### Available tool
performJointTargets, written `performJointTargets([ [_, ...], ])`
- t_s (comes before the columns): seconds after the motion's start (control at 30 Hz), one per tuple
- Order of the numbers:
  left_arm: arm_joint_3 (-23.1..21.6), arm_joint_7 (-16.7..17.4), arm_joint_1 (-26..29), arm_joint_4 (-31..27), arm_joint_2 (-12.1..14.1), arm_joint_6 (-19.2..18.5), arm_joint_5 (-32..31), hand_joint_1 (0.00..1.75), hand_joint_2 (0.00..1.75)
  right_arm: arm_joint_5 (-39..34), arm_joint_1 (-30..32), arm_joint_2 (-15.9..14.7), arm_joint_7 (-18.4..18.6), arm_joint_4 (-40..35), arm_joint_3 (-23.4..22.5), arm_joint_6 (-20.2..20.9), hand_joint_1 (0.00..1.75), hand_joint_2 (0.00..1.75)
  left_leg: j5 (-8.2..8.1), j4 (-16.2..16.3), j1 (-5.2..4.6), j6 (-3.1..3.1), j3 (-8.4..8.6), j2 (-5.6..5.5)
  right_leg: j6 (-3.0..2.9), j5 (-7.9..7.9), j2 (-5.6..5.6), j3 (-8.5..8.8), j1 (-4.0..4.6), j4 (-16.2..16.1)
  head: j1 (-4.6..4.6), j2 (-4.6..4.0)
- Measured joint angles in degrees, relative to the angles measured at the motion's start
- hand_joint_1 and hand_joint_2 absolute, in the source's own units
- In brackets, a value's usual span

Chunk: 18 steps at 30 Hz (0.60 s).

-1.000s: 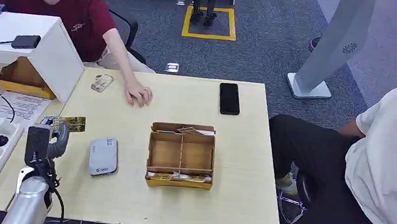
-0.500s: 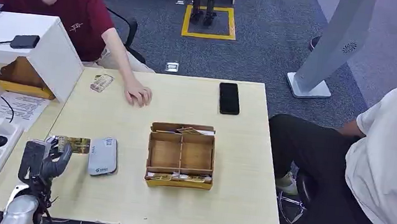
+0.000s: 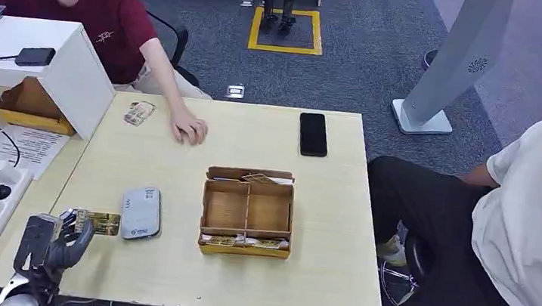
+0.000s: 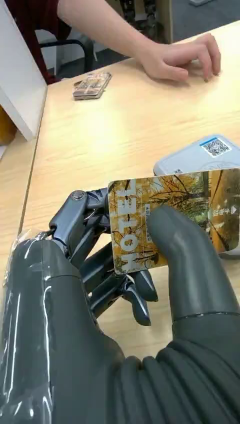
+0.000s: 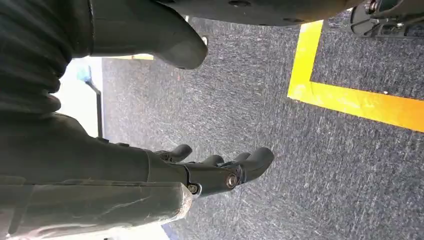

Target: Pass the card to the sensor for recognition and then transmit it.

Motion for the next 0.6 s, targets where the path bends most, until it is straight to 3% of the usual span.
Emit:
performJointTargets([
  [0.27,0.0,0.0,0.8,-0.9,-1.1,1.7,-2.4,1.75,1.75,1.2,0.0,0.0,0.0,0.0,0.0,0.0,0.00,1.75,0.00,0.0,-0.01,0.00,-0.01,-0.03,0.00,0.00,-0.03,-0.02,0.00,0.0,0.00,0.00],
  [0.6,-2.3,0.9,-3.5,-0.7,-3.6,4.8,-3.9,1.75,1.75,2.9,-0.1,0.2,0.2,0.0,0.0,0.1,0.00,1.75,0.05,0.0,-0.01,-0.01,0.01,-0.02,0.00,0.04,-0.03,-0.02,0.00,0.0,0.02,0.00],
])
